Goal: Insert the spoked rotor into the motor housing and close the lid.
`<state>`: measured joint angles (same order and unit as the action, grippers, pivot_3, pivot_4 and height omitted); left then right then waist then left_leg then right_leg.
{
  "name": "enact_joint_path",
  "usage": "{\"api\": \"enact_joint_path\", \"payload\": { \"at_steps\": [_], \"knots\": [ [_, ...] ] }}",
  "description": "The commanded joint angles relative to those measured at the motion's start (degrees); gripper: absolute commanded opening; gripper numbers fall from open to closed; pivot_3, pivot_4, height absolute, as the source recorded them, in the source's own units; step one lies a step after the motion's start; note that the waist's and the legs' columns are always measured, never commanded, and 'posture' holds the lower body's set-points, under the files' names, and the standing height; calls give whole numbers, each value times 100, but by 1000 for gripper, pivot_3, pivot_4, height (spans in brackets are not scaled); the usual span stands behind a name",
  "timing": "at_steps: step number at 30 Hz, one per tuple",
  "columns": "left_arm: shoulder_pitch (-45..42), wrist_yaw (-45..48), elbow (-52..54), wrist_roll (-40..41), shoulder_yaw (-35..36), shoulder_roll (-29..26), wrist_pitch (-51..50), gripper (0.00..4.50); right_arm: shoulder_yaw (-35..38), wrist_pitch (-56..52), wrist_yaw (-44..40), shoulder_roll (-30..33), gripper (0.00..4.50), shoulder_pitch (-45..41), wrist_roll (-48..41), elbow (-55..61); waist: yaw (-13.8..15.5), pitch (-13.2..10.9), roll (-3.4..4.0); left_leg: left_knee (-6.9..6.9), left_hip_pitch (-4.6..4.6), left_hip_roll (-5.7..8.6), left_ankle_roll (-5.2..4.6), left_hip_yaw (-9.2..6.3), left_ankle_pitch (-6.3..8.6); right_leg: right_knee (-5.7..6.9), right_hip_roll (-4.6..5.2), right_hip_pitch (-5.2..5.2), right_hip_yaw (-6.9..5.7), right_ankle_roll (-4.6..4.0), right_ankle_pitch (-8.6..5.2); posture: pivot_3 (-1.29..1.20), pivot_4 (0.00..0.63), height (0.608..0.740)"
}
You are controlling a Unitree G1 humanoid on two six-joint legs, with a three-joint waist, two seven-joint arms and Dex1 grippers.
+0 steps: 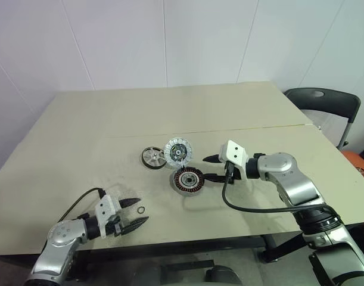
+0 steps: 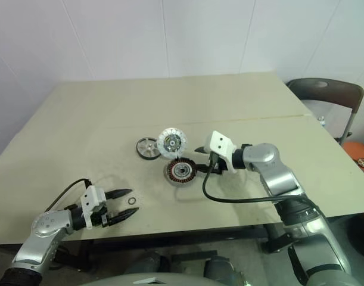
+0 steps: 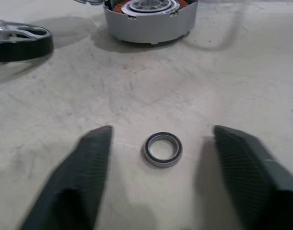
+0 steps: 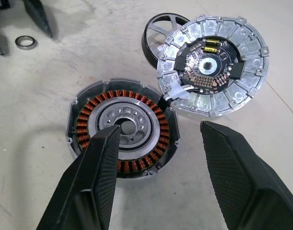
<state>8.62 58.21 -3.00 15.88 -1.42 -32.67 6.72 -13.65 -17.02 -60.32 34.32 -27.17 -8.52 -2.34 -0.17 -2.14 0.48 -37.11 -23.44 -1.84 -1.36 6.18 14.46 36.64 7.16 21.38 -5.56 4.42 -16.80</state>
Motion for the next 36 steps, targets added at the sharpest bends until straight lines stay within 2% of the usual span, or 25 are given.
{"api": "enact_joint_path", "payload": {
  "at_steps": [1,5,6,11,15,23,28,36],
  "knots": [
    [-56,-327,176,-245,-202,35,-542,2099,199,112,55,-17,2820,-51,-93,214,28,0,0,0,0,0,0,2,0,-4,1,0,0,-1,3,0,0,740],
    [-64,-350,309,-238,-223,-11,-754,804,196,124,69,-15,2820,-47,-102,225,100,-1,-2,0,-1,0,0,6,0,-12,3,0,-1,-2,9,0,0,740],
    [-54,-355,337,-230,-222,-27,-780,691,196,129,69,-14,2820,-47,-103,224,98,-1,-1,1,-1,-1,0,6,0,-14,2,0,-1,-1,10,0,0,740],
    [-12,-488,465,-245,-152,-60,-885,692,176,139,62,-27,2820,-60,-108,217,96,-2,0,7,-4,-1,0,6,0,-28,1,0,-1,-2,10,0,0,740],
    [-200,-519,676,152,93,-17,-1148,692,189,104,33,-42,2820,-70,-162,195,94,-6,-4,9,-6,-2,0,6,0,-32,0,0,-1,-2,10,0,0,740],
    [-1682,-134,666,434,7,-77,-1556,692,512,-542,-229,334,2820,322,-696,674,95,-25,-33,7,-28,-3,-9,2,4,-47,-1,7,-20,1,12,0,0,740],
    [-2630,306,100,415,-278,154,-1454,692,776,-951,-176,660,2820,960,-932,1264,90,-25,-36,-1,-65,1,-45,6,4,-52,-16,11,-30,20,23,0,0,740],
    [-3403,1009,-1030,234,-687,601,-926,692,1107,-1235,317,699,2820,1610,-1020,1861,87,-31,-47,-19,-73,-8,-46,0,2,-47,-36,9,-40,31,29,0,0,740]
  ]
}}
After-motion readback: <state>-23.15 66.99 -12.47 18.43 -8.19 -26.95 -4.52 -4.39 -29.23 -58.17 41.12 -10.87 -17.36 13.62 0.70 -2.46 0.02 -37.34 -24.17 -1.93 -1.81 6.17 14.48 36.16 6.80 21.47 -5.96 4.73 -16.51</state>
